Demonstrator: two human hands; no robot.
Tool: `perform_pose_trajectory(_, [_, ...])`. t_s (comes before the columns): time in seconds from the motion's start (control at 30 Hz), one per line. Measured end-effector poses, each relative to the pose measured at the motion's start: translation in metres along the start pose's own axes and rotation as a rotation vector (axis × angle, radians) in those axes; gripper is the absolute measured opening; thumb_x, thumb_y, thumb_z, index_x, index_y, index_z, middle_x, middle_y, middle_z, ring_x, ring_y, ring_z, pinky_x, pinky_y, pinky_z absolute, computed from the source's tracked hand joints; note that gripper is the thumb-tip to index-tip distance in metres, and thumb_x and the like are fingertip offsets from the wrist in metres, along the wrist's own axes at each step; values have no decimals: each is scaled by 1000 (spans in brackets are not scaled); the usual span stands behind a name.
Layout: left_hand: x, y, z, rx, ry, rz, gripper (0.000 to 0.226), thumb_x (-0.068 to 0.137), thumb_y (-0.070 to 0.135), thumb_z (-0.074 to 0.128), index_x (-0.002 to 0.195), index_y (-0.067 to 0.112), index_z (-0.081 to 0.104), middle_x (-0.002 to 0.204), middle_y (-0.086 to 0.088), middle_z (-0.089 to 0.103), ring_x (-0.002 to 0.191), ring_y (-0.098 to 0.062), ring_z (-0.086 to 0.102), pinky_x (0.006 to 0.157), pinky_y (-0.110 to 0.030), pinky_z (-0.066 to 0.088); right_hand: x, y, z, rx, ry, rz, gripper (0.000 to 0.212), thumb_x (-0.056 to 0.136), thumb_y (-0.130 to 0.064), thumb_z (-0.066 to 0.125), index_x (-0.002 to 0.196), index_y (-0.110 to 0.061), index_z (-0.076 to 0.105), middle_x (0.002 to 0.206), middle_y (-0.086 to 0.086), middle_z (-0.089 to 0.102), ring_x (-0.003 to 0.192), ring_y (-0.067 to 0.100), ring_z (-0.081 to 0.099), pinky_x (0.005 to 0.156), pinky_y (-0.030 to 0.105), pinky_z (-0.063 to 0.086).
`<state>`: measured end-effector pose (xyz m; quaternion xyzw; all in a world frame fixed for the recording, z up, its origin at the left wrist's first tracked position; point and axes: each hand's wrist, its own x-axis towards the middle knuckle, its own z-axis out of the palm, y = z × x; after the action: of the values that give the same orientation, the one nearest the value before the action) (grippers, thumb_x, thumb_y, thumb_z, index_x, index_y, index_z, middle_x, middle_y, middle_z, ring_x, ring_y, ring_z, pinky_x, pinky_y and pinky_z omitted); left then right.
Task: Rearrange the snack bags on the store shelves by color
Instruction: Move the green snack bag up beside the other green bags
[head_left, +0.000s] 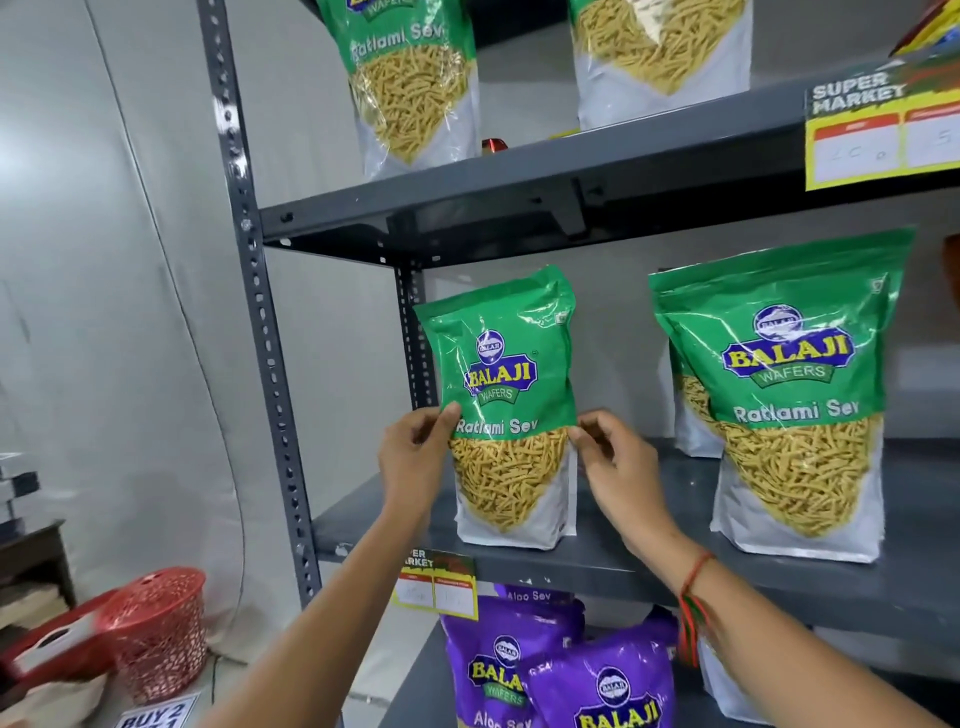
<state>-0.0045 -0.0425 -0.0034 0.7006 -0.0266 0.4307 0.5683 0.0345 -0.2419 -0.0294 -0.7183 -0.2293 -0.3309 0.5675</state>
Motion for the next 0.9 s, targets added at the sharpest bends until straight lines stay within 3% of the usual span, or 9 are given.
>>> perform_pose_trajectory(0.07, [-2,-8,-7,35,-112,-4,39,78,58,67,94,23,70,85,2,75,76,-4,66,74,-26,53,-5,-4,-5,98,-64,84,19,88,-30,59,107,-24,60,96,-12,68,89,-7,61,79,18,48])
perform_pose_trajectory(0.17, [-10,-29,-20,231,-329,-87,91,56,76,73,131,30,48,117,3,70,107,-12,66,96,-41,53,-10,0,-14,221,-268,233,65,70,-52,71,127,-33,46,115,-12,63,105,0,60,95,29,48])
perform_pose_trajectory(0.23, [-18,-37,-26,408,-422,-100,108,45,80,74,135,32,39,125,4,64,113,-17,62,101,-45,49,-13,6,-15,159,-437,278,89,58,-55,78,133,-36,35,124,-15,57,113,4,57,101,30,45])
perform_pose_trajectory(0.33, [-26,-38,-24,521,-437,-49,97,43,78,76,123,33,45,114,11,65,103,-12,63,94,-37,52,-17,13,-8,34,-566,288,89,58,-48,84,129,-42,32,123,-21,56,113,2,57,101,28,46])
perform_pose_trajectory(0.43, [-22,-36,-22,549,-431,-44,89,43,75,78,116,34,49,106,14,65,94,-9,65,86,-31,54,-16,16,-3,4,-568,268,74,59,-43,84,119,-48,42,122,-18,63,112,1,59,100,29,47])
perform_pose_trajectory(0.57, [-13,-38,-25,583,-431,-89,86,45,70,81,117,34,48,103,16,61,91,-7,62,81,-27,51,-11,19,8,12,-578,263,71,57,-44,84,115,-50,44,121,-20,63,111,0,59,101,32,47])
perform_pose_trajectory(0.77, [5,-44,-35,538,-448,-147,84,46,60,86,118,32,51,106,13,65,94,-8,63,84,-30,53,-2,18,32,12,-590,249,81,56,-41,85,122,-42,39,131,-12,58,117,9,56,104,35,45])
perform_pose_trajectory(0.9, [10,-43,-35,497,-470,-174,74,54,47,89,114,34,48,105,12,62,97,-12,61,86,-31,51,2,17,40,-44,-579,252,85,57,-43,84,127,-27,38,127,-6,58,115,15,56,100,39,47])
